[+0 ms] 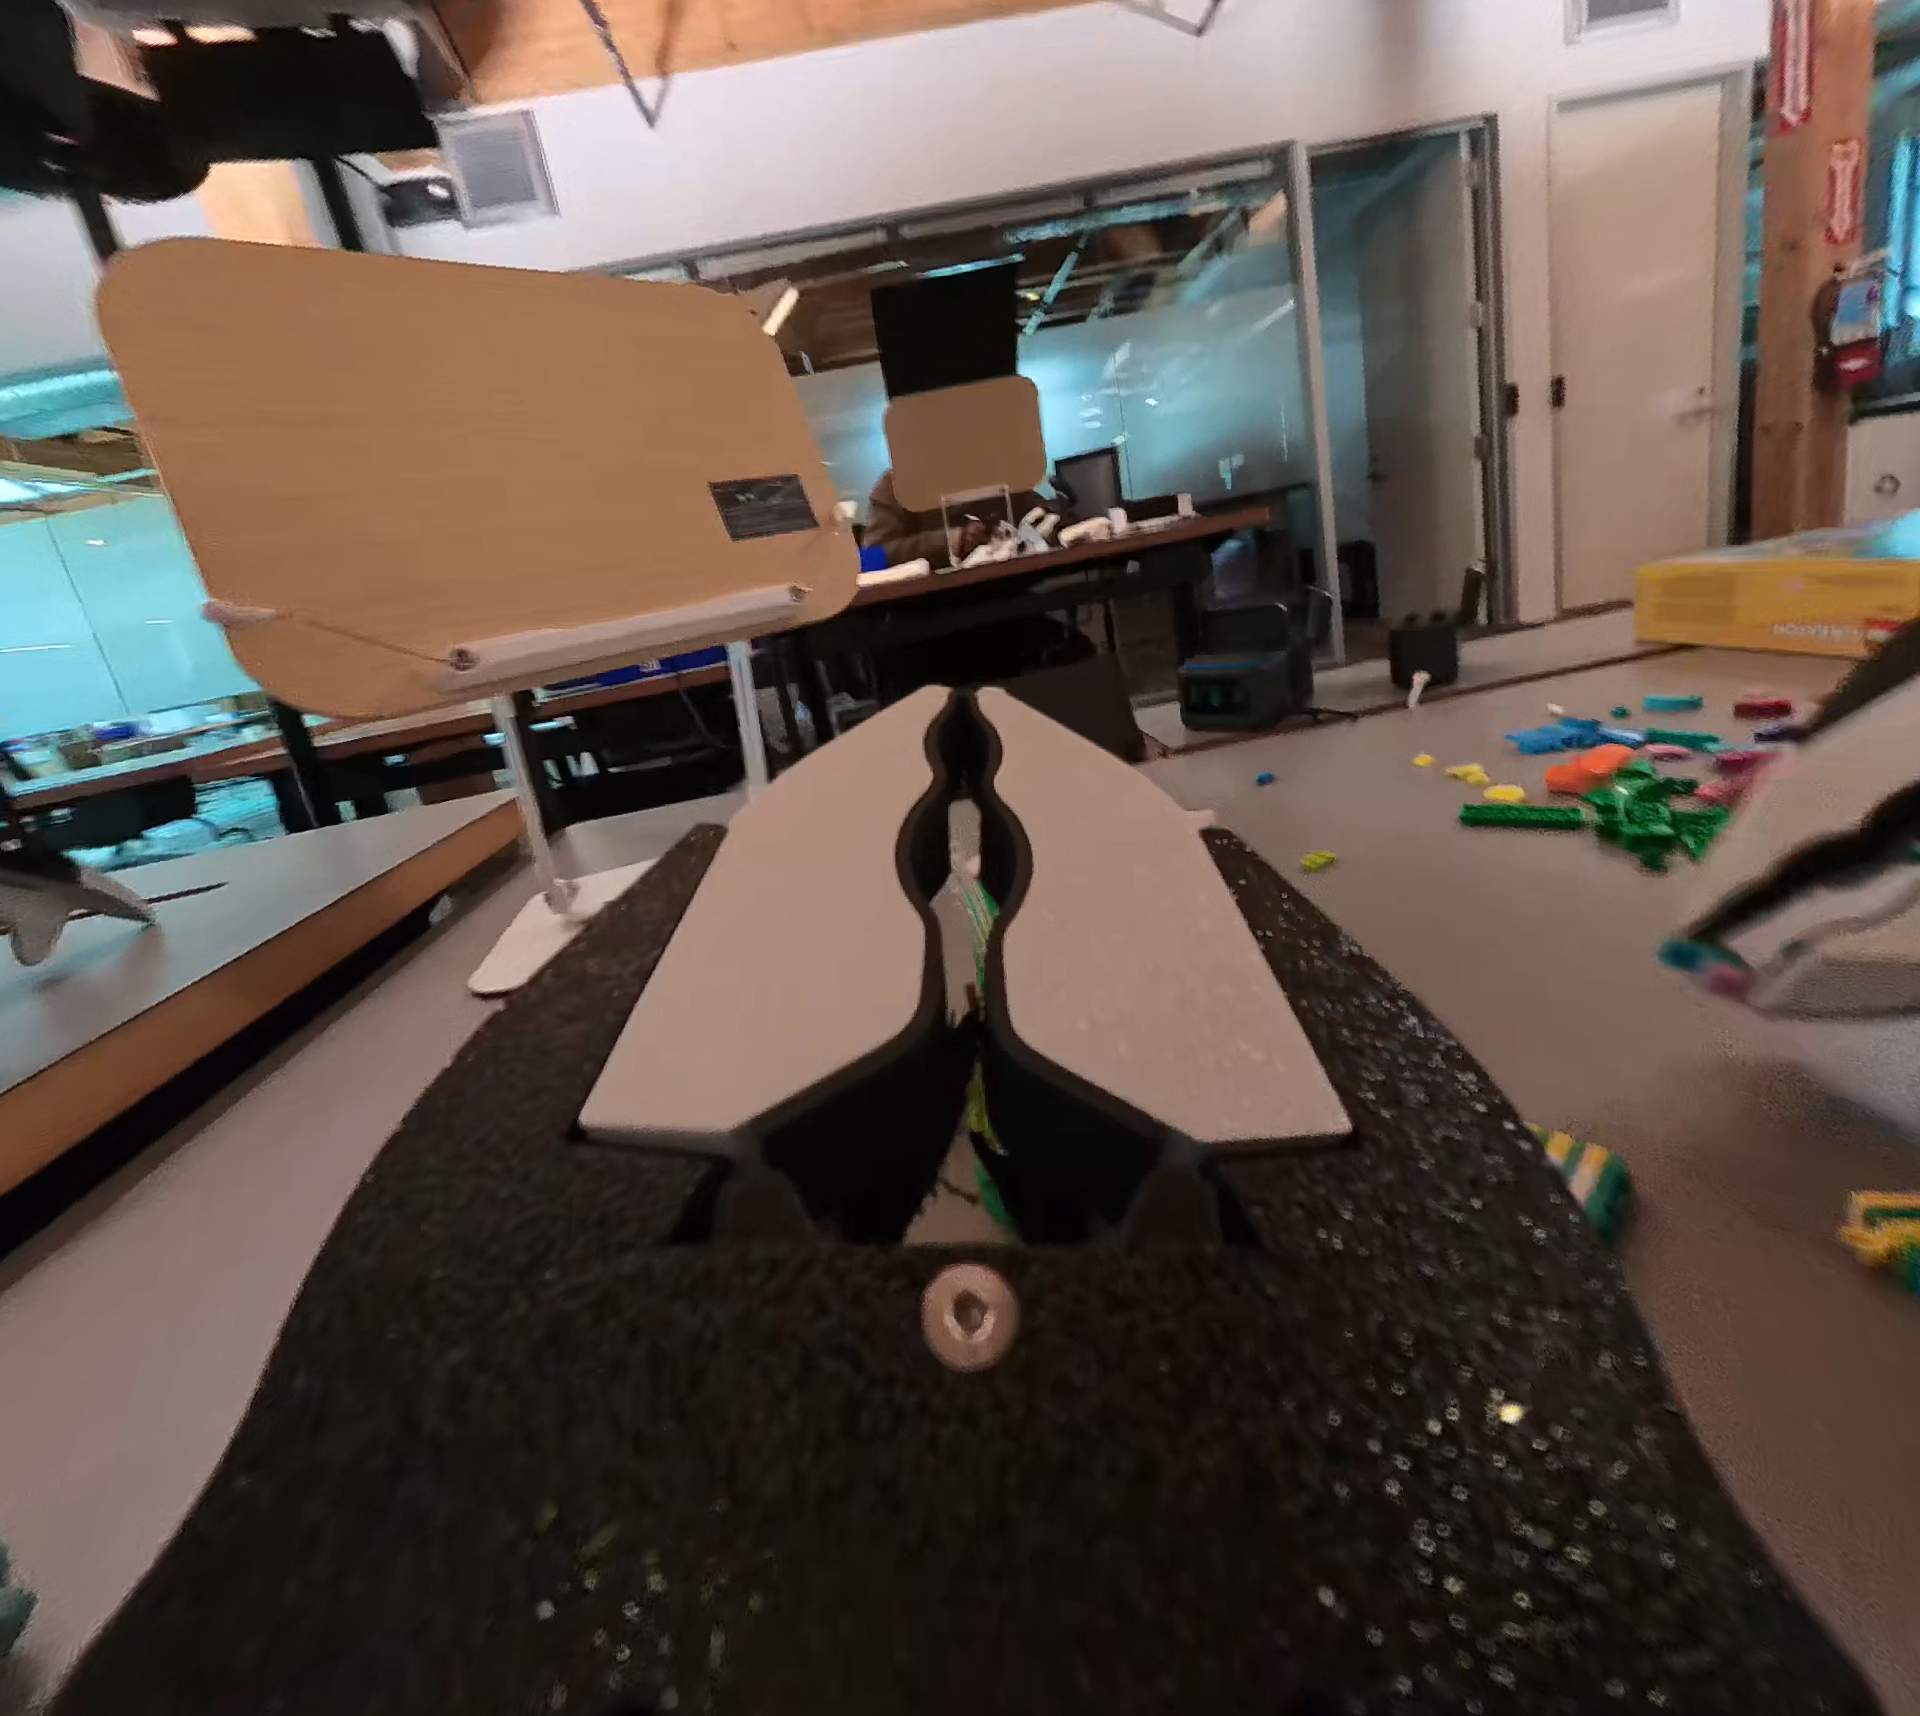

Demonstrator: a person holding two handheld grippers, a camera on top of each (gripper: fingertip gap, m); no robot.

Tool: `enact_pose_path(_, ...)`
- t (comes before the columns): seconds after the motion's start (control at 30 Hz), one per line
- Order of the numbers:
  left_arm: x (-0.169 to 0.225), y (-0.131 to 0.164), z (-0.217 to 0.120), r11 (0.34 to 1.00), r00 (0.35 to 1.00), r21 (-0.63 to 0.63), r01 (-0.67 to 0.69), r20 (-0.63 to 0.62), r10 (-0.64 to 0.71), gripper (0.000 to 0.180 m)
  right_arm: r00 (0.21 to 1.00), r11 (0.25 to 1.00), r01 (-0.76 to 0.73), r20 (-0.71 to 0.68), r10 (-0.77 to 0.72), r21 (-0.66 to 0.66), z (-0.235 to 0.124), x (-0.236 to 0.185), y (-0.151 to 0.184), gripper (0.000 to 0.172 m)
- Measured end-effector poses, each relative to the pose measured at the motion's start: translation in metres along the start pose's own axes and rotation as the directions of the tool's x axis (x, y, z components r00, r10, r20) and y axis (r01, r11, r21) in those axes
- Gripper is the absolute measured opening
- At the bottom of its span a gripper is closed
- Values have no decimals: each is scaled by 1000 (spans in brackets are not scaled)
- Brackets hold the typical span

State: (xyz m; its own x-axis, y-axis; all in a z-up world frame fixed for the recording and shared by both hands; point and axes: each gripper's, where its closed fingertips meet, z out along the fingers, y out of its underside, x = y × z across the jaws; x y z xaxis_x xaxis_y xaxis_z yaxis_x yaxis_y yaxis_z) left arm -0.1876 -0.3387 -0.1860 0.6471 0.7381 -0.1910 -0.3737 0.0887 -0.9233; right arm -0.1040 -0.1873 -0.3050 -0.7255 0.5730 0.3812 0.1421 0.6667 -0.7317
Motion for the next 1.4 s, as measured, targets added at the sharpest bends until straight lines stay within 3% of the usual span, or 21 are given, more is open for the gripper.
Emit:
enact_pose_path(0.03, 6, 0, 1, 1000, 999, -9, 2, -39, -2, 0, 994, 995, 82, -78, -78, 53, -1, 6, -10, 13)
enact_pose_path(0.13, 37, 1, 4, 997, 971, -45, 65, -228, -73, 0, 894, 933, 341, -346, -284, 115, -8, 21, -38, 13)
enact_pose_path(0.2, 63, 6, 7, 974, 906, -153, 168, -366, -213, 0, 824, 883, 443, -459, -332, 155, -13, 21, -57, 13)
enact_pose_path(0.33, 101, 9, 4, 886, 736, -324, 332, -498, -458, 15, 792, 842, 477, -539, -287, 251, -18, 14, -82, 13)
enact_pose_path(0.53, 132, 17, -8, 841, 593, -442, 312, -600, -536, 20, 778, 809, 512, -555, -294, 290, -18, 2, -94, 14)
enact_pose_path(0.8, 139, 17, -13, 813, 520, -478, 332, -626, -581, 10, 750, 777, 565, -564, -345, 277, -16, -9, -99, 13)
enact_pose_path(1.13, 139, 17, -16, 799, 488, -493, 344, -633, -600, 13, 730, 760, 595, -571, -375, 261, -17, -11, -99, 13)
enact_pose_path(1.3, 137, 16, -14, 808, 503, -477, 346, -633, -589, 11, 696, 745, 631, -582, -420, 217, -15, -12, -97, 13)
enact_pose_path(1.4, 140, 16, -17, 796, 475, -497, 344, -639, -605, 11, 683, 735, 647, -582, -440, 203, -13, -14, -97, 13)
